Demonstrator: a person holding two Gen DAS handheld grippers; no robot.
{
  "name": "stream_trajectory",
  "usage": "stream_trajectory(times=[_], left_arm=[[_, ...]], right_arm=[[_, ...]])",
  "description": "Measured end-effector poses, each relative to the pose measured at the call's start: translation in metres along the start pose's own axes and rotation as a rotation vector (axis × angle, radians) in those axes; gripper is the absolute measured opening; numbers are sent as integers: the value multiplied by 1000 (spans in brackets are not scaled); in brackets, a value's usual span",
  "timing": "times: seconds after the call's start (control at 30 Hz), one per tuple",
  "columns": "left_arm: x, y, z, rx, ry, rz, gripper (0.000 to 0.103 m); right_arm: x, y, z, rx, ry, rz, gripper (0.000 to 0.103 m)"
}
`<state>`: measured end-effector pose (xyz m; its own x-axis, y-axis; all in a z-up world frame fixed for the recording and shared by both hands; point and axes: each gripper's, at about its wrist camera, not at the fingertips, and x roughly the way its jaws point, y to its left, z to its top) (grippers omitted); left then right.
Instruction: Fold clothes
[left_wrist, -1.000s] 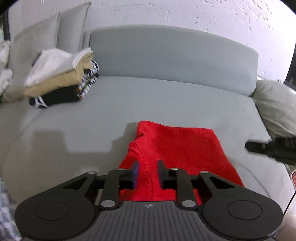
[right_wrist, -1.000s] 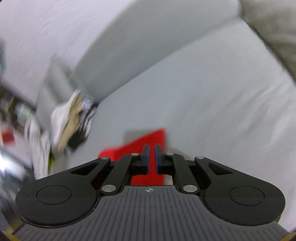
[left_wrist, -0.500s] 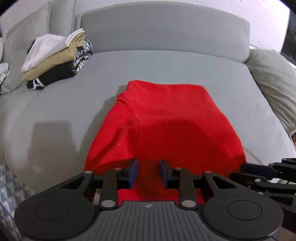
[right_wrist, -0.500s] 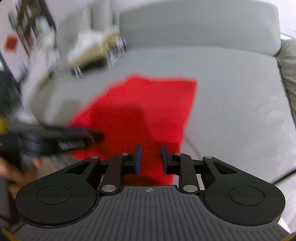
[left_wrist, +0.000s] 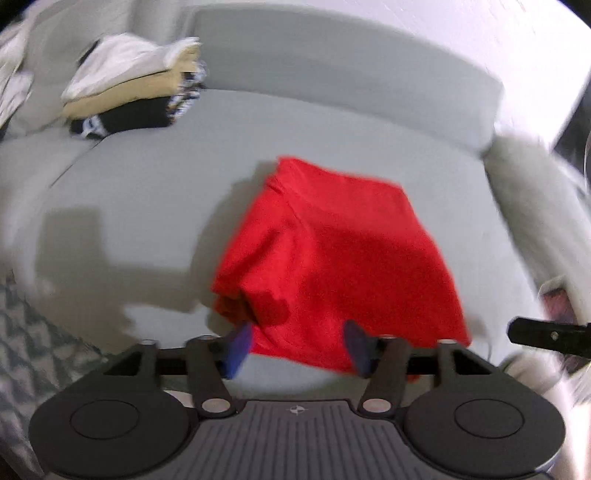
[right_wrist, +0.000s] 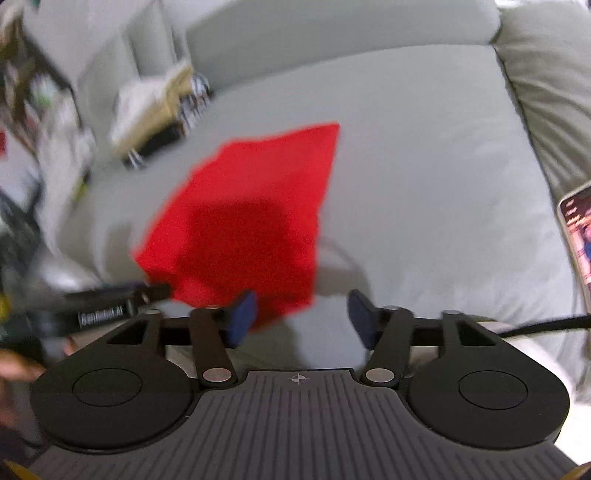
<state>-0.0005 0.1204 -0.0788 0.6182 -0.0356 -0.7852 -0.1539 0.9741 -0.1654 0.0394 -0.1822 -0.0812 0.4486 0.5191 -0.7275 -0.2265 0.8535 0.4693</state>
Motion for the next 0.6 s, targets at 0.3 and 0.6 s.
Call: stream_trajectory(times=[0.3, 0.6], left_arm=[[20, 68, 31, -239, -52, -109, 85], [90, 83, 52, -229, 139, -323, 87]], right_arm=[[21, -42, 15, 276, 0, 169, 78], [87, -75, 51, 384, 70, 186, 70]])
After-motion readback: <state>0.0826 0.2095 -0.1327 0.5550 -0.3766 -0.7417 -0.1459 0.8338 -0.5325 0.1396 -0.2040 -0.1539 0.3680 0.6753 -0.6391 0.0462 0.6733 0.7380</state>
